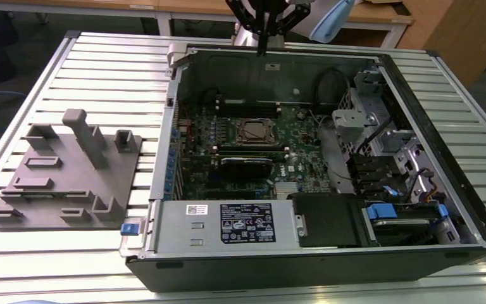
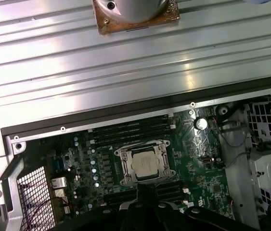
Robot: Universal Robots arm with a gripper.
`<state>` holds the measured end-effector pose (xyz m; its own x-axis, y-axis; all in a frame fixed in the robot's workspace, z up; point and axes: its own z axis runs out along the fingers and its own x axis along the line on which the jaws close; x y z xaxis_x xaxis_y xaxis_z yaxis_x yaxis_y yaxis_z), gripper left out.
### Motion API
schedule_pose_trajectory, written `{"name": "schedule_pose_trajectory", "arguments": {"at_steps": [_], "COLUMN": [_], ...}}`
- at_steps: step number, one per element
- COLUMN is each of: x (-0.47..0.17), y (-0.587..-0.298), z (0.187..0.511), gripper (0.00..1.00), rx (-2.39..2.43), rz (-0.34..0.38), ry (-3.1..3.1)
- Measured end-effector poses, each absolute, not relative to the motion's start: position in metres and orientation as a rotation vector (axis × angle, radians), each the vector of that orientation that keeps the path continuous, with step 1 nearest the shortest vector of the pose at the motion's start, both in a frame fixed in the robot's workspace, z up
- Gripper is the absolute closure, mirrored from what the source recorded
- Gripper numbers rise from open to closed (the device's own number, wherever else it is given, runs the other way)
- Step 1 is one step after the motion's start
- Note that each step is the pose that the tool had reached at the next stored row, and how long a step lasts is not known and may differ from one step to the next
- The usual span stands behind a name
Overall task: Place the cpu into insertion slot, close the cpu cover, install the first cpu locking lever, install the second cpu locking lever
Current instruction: 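Install the first cpu locking lever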
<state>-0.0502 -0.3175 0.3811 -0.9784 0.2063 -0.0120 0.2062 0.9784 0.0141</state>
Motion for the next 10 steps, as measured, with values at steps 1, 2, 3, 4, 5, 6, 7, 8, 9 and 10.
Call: {"name": "schedule_pose_trajectory", "arguments": {"at_steps": [1, 2, 3, 4, 5, 6, 7, 8, 9, 10], "x": [-0.0502, -0.0502, -0.0502, -0.0502, -0.0502, -0.0502, -0.0502, -0.0502, -0.0502, -0.0502], "y": [-0.3175, -0.3175, -0.3175, -0.3175, -0.3175, -0.3175, -0.3175, -0.3175, -0.3175, -0.3175], "z": [0.3811, 0.3810, 0.3810, 0.3810, 0.3809, 0.3809, 0.3805, 0.3803, 0.3803, 0.3803], "gripper": [0.90, 0.90, 0.90, 0.90, 0.90, 0.90, 0.90, 0.90, 0.90, 0.90], "rx": [0.324, 0.324, 0.324, 0.324, 0.324, 0.324, 0.324, 0.324, 0.324, 0.324], "rz": [0.020, 0.020, 0.020, 0.020, 0.020, 0.020, 0.020, 0.020, 0.020, 0.020], "ry": [3.111, 3.111, 3.111, 3.111, 3.111, 3.111, 3.111, 3.111, 3.111, 3.111]}}
